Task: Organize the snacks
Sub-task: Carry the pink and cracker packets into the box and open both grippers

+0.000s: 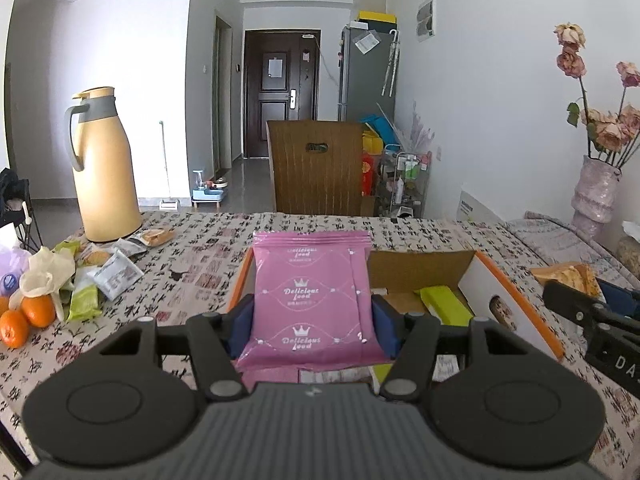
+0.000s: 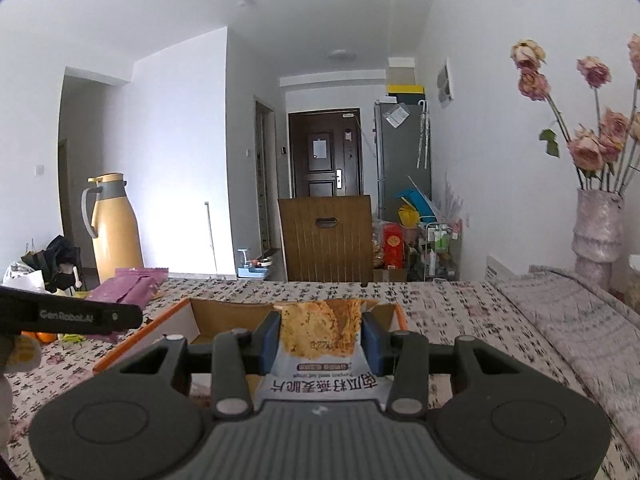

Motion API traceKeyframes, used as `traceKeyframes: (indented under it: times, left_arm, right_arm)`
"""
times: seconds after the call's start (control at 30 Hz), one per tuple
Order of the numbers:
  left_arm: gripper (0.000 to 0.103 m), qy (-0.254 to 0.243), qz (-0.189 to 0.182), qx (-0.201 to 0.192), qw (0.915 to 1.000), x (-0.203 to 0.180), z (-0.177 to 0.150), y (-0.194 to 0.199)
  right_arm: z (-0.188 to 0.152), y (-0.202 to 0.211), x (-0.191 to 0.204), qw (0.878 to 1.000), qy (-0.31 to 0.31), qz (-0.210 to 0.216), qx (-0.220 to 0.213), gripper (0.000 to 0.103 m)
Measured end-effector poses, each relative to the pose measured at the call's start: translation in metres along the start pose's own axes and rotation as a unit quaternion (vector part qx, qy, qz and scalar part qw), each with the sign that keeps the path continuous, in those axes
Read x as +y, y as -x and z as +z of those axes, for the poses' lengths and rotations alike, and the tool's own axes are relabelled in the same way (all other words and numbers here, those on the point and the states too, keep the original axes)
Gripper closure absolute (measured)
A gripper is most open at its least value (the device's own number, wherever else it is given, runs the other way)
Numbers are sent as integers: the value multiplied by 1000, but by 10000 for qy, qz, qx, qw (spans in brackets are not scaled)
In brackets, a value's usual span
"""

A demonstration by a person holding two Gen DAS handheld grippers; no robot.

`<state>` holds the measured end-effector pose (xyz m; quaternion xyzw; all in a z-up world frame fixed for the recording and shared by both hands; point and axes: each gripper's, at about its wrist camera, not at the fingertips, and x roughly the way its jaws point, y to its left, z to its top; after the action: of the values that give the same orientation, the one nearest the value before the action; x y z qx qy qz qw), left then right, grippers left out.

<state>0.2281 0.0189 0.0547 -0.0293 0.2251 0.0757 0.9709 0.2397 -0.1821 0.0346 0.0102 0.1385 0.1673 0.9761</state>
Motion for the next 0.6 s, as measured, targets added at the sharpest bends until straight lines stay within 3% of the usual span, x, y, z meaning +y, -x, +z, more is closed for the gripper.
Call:
traceKeyframes:
  times: [0.33, 0.6]
  left_arm:
    - [42, 119, 125, -3, 9999, 1, 13, -42]
    - [42, 192, 182, 187, 9995, 7, -2, -71]
  right_arm:
    - [4, -56, 3, 9996, -14, -40, 282, 61]
    - [-13, -81, 0, 9984, -133, 67, 552, 61]
